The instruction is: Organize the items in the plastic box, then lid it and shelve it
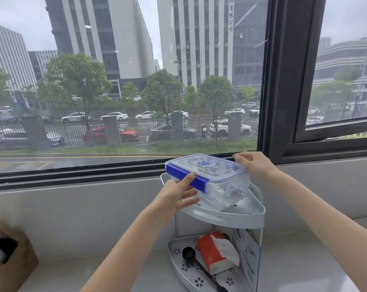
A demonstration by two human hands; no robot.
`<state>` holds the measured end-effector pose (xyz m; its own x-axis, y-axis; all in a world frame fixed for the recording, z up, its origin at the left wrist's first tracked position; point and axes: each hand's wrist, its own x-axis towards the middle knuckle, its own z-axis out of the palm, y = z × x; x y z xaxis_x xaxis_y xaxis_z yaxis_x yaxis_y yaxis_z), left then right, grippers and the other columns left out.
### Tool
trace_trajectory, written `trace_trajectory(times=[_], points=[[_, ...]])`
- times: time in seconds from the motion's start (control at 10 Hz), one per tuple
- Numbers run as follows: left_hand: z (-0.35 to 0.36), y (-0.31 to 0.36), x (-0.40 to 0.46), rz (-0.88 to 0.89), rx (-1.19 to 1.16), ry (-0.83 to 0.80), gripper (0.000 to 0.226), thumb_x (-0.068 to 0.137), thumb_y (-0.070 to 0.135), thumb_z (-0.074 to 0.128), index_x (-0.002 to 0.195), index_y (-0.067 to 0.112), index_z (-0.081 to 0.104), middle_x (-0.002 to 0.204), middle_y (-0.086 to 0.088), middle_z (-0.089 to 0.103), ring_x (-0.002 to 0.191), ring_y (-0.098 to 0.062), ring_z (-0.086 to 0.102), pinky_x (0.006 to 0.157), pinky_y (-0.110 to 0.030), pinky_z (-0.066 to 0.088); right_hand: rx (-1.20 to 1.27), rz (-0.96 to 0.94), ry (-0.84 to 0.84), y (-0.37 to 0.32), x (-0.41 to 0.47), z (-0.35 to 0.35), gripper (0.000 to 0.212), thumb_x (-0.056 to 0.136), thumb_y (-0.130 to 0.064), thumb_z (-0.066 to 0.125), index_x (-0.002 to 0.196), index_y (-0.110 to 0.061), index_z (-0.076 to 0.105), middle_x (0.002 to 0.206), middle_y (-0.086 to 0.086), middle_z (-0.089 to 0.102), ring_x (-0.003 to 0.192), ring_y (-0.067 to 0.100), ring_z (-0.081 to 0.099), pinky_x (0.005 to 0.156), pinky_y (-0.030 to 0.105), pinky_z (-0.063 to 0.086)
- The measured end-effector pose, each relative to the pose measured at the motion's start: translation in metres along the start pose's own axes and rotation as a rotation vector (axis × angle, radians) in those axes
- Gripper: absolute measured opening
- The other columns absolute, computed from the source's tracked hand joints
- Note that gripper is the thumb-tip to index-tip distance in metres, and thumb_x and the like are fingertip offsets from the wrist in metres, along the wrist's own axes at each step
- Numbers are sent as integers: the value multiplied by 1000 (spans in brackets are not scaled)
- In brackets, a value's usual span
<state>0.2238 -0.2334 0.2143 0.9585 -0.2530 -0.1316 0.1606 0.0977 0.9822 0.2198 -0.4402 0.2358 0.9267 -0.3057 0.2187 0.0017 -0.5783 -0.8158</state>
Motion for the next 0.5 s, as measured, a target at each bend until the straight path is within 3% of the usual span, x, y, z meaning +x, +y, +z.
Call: trace_trajectory(times=[0.3, 0.5], points=[[-11, 11, -14, -1, 144, -37, 21, 87, 33, 54, 83, 12, 54, 96, -5, 58, 82, -14, 60, 68, -30, 54, -169, -43, -18, -26, -23, -1, 37, 95, -26, 43, 128, -12, 53, 132, 13, 56, 125, 26, 48, 103, 33, 36], [-21, 24, -28, 94, 288, 44, 33, 90, 30, 49, 114, 8, 50, 122, -9, 57, 99, -17, 57, 80, -30, 48, -228, -77, -39, -51, -38, -1, 40, 95, -25, 44, 132, -11, 49, 136, 12, 53, 127, 25, 46, 105, 32, 34]])
